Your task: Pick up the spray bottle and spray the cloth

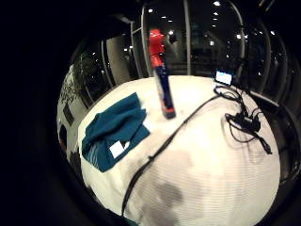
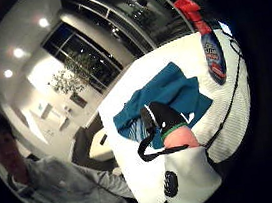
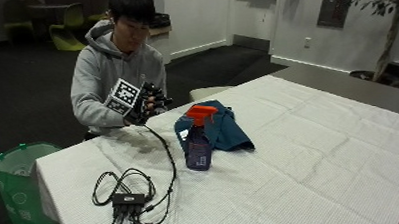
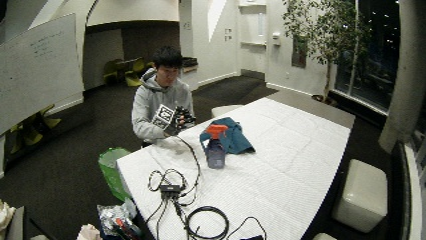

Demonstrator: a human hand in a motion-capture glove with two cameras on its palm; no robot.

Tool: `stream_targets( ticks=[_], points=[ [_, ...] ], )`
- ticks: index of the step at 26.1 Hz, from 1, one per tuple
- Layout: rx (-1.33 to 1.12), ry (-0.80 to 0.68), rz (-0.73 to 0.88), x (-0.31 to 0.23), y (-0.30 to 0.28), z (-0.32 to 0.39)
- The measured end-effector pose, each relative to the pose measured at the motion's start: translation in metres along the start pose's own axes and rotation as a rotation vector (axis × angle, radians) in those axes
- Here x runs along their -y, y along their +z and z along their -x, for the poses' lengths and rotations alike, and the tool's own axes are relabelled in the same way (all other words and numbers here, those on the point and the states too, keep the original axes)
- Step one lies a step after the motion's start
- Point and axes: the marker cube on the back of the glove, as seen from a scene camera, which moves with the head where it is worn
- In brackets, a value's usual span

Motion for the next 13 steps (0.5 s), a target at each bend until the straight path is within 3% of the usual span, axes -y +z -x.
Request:
stream_targets(
  ticks=[4,8,13],
  points=[
    [0.043,0.124,-0.039,0.025,0.012,-0.025],
    [0.123,0.350,-0.103,0.065,0.034,-0.054],
    [0.217,0.379,-0.037,0.090,0.066,-0.078]
  ],
)
